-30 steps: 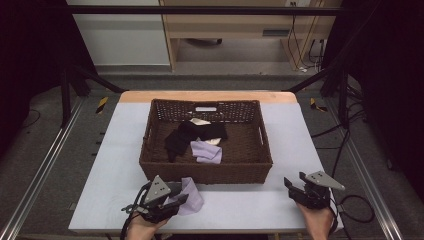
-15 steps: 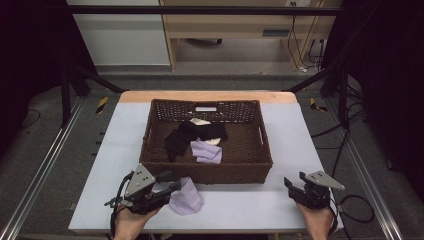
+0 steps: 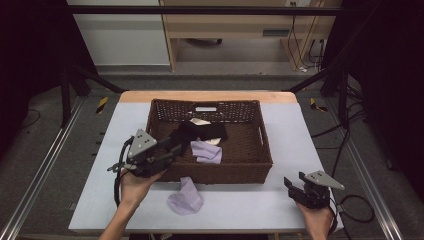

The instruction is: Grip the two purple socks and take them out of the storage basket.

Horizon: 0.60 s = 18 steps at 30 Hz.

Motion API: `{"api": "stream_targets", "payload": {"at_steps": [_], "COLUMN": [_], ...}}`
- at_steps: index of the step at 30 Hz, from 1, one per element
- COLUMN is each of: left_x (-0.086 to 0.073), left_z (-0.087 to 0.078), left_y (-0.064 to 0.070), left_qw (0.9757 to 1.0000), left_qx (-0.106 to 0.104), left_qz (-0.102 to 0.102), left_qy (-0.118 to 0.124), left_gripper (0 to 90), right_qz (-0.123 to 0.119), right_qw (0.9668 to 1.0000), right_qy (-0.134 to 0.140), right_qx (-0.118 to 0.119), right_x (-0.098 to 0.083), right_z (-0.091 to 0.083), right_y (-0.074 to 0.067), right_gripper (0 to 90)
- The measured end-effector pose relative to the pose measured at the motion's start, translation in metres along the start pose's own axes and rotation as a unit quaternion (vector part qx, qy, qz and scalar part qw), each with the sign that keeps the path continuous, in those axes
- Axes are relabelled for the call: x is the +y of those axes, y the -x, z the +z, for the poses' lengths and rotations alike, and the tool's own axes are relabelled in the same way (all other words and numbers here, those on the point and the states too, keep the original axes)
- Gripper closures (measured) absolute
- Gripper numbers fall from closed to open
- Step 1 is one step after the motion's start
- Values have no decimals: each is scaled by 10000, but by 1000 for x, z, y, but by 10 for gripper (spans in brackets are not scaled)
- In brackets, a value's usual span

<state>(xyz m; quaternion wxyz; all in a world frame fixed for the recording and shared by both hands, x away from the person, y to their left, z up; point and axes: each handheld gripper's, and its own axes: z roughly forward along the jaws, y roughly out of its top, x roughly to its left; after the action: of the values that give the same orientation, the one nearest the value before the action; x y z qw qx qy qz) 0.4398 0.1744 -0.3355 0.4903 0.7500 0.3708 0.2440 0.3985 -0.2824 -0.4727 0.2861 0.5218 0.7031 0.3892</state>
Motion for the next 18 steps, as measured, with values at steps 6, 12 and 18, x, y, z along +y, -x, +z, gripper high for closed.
{"api": "stream_targets", "payload": {"at_steps": [6,12,18], "left_x": [15,26,30], "left_z": [16,40,68], "left_y": [-7,-11,-18], "left_qw": [10000,9999,9996], "left_qx": [7,54,197], "left_qz": [-56,-52,16], "left_qy": [34,-73,-176], "left_gripper": [541,539,534], "right_qz": [-35,-39,-38], "right_qw": [10000,10000,10000], "right_qy": [11,10,8], "right_qx": [-14,-8,-9], "right_x": [0,0,0], "right_z": [1,1,1], "right_y": [0,1,1], "right_gripper": [404,405,405]}}
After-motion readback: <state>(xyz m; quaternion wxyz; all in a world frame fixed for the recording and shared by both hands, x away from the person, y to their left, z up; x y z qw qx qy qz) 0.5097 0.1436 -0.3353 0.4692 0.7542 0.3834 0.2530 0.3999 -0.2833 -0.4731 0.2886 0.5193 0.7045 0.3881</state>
